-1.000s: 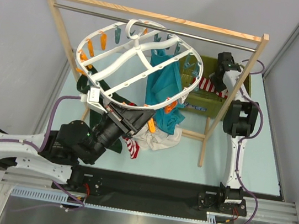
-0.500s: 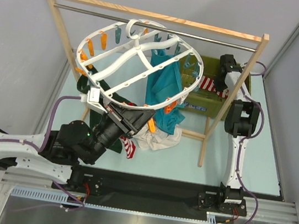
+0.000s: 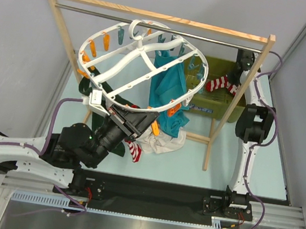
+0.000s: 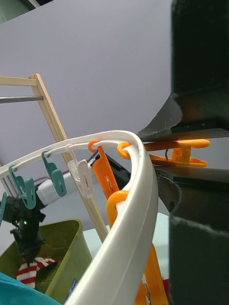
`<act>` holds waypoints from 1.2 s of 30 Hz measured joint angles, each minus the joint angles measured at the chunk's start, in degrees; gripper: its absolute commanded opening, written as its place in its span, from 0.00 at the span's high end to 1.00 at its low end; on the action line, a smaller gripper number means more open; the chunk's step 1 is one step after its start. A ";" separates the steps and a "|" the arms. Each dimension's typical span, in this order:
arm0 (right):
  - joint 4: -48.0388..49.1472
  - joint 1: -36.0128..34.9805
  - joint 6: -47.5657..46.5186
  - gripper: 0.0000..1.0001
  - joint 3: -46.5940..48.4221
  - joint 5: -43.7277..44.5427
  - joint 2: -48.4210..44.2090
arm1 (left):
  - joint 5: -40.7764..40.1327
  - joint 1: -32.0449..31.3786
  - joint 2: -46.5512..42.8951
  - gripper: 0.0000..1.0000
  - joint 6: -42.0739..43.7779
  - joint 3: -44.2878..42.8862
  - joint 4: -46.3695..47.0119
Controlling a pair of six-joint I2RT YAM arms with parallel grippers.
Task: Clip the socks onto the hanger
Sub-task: Pick up the sock from the bin.
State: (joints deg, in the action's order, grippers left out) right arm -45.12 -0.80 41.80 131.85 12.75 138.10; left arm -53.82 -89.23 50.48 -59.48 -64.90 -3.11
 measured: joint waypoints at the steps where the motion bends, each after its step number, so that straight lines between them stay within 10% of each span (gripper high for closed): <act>1: 0.31 0.17 -0.90 1.00 0.00 -0.24 -1.05 | 0.00 0.00 -0.02 1.00 -0.31 0.07 0.00; 19: 9.35 0.50 -17.42 1.00 -6.25 -8.87 -15.02 | 0.28 0.00 -0.68 1.00 -3.26 0.85 -0.66; 36: 4.48 0.00 -36.57 0.99 -5.95 -13.14 -4.57 | 0.44 0.02 -0.68 1.00 -3.87 0.83 -2.27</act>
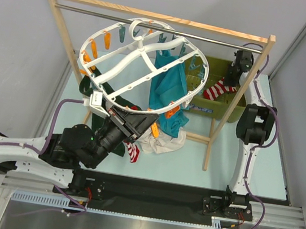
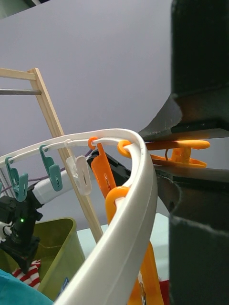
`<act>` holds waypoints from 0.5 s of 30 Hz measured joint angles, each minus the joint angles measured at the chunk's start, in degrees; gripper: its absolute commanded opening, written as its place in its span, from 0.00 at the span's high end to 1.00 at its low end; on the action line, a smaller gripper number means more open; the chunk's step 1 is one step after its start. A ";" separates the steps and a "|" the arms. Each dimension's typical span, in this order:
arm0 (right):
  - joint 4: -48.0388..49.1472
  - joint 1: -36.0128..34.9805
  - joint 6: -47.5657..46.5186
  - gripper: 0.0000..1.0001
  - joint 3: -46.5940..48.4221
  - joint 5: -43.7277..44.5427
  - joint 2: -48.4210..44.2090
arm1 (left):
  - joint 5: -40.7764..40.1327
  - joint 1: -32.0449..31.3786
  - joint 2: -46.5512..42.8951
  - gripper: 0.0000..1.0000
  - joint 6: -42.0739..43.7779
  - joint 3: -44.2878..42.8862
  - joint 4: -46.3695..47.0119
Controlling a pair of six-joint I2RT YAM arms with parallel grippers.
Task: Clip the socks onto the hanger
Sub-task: Pick up the sock from the bin.
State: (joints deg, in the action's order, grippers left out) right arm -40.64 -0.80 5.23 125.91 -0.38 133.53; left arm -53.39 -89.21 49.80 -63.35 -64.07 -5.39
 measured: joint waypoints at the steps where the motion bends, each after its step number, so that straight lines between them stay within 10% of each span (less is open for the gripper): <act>1: -1.33 -0.02 -0.15 0.93 0.00 0.00 0.63 | -0.02 0.00 0.00 1.00 -0.20 0.00 -0.07; 12: -7.41 -1.25 3.48 0.34 1.36 4.09 1.57 | -0.46 0.04 -0.20 1.00 -1.33 0.00 -1.44; 15: -8.22 -1.42 6.86 0.31 2.97 6.08 1.55 | -0.44 0.04 -0.44 1.00 -1.36 0.00 -1.62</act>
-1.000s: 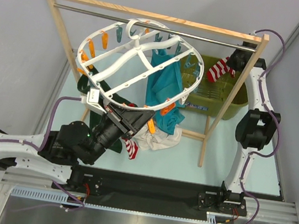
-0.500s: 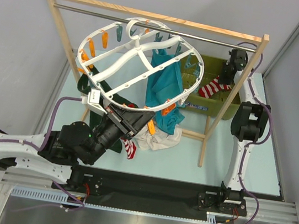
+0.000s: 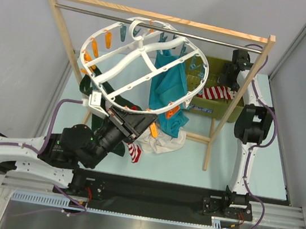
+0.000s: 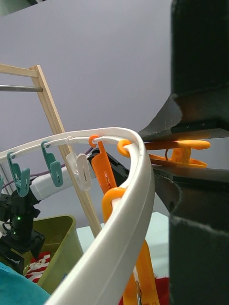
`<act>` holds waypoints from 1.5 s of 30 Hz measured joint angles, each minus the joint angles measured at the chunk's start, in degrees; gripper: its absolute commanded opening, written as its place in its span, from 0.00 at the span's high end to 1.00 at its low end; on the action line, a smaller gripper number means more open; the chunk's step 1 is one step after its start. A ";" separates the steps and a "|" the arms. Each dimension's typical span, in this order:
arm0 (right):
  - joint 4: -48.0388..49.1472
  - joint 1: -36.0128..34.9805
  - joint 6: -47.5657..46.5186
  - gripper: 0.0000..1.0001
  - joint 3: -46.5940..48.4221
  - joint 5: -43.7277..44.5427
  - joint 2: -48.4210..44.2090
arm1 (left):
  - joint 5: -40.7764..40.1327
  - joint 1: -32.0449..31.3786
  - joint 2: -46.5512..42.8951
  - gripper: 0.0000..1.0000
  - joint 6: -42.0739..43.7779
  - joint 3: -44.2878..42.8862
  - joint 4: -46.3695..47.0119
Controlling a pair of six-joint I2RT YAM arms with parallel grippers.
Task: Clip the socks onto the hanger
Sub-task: Pick up the sock from the bin.
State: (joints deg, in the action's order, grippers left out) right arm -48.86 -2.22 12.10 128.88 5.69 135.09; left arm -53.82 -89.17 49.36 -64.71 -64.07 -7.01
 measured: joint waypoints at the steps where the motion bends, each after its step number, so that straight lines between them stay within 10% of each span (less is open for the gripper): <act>1: -0.11 -0.07 1.60 0.32 0.26 0.79 -0.11 | 0.00 0.00 -0.07 1.00 0.00 0.00 0.00; 25: -9.90 0.90 31.89 0.34 8.81 15.67 8.44 | 0.02 0.00 -0.42 1.00 0.04 0.61 0.50; 38: -8.17 0.04 29.62 0.98 7.43 16.35 9.90 | -0.02 0.00 -0.42 1.00 0.02 0.98 0.68; 45: -4.83 0.39 25.38 1.00 6.56 14.56 8.52 | -0.04 0.00 -0.42 1.00 0.02 1.14 0.83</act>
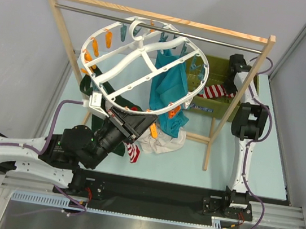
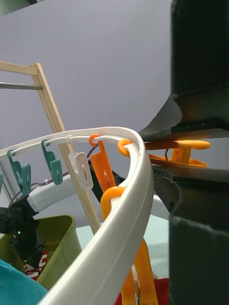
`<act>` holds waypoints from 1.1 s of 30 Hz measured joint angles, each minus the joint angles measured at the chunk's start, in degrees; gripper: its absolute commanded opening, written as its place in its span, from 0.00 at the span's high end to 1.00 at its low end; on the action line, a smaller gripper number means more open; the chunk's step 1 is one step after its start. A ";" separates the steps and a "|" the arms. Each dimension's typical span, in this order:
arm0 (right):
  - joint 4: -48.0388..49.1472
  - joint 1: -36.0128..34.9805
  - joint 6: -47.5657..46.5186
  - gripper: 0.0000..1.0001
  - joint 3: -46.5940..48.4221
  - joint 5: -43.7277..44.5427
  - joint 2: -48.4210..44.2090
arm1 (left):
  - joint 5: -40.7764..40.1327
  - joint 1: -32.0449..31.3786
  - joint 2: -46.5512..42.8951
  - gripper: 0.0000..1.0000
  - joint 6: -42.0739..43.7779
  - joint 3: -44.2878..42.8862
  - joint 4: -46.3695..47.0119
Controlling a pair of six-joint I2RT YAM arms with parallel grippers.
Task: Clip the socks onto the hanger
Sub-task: Pick up the sock from the bin.
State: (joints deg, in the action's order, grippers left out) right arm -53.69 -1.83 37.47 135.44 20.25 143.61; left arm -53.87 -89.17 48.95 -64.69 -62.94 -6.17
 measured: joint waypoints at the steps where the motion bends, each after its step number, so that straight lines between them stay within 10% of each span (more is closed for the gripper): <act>1: 1.03 0.09 -0.68 1.00 -0.76 -0.46 -1.01 | 0.00 0.00 0.00 1.00 0.00 0.00 0.04; 13: 14.19 4.26 -5.81 1.00 -6.32 -9.66 -16.39 | 0.02 0.04 0.00 1.00 -0.02 0.37 0.94; 21: 12.79 5.46 -4.11 0.47 -2.60 -11.54 -11.52 | 0.04 0.04 0.00 1.00 -0.46 0.42 0.98; 33: 10.88 1.66 -4.04 0.36 -2.34 -1.99 -4.76 | 0.11 0.07 -0.63 1.00 -1.92 1.44 1.33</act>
State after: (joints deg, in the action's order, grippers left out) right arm -42.81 -0.16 33.43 133.10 18.26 138.85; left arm -53.76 -89.10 48.31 -66.61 -61.49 -4.84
